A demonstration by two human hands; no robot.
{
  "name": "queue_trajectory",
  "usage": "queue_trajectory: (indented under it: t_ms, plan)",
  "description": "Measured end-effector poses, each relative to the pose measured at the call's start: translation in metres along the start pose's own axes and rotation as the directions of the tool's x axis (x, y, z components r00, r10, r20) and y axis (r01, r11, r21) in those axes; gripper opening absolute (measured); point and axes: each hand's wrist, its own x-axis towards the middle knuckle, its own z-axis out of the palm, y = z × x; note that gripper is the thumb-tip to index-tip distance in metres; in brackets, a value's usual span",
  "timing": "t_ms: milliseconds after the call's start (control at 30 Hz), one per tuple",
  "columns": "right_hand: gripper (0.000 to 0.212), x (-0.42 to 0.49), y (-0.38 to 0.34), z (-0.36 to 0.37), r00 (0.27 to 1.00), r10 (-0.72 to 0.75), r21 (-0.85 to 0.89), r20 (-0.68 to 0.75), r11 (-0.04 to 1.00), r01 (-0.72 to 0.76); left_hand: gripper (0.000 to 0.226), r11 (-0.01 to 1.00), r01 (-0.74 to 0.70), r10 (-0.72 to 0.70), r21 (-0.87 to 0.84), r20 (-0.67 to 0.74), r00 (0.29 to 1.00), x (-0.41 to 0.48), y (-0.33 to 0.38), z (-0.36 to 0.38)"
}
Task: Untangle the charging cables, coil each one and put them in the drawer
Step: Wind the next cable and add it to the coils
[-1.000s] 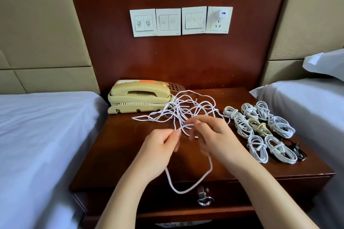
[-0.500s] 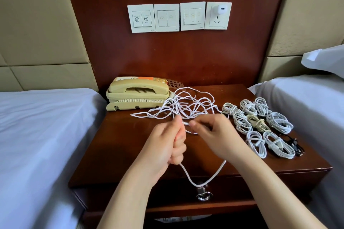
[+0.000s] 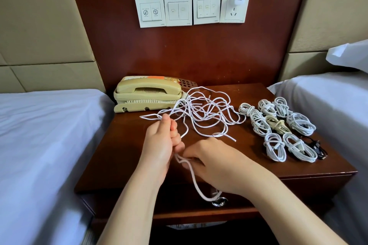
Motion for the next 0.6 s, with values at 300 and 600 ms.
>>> queue_trajectory:
  t_ms: [300, 600]
  plan:
    - [0.028, -0.001, 0.003, -0.013, 0.966, 0.07, 0.377, -0.249, 0.926, 0.03, 0.043, 0.824, -0.183, 0.204, 0.537, 0.02, 0.979, 0.004, -0.007, -0.007]
    - [0.03, 0.005, 0.006, -0.01, 0.895, 0.102, 0.35, -0.435, 0.934, 0.064, 0.043, 0.95, 0.098, -0.169, 0.296, 0.225, 0.959, -0.004, 0.0, 0.003]
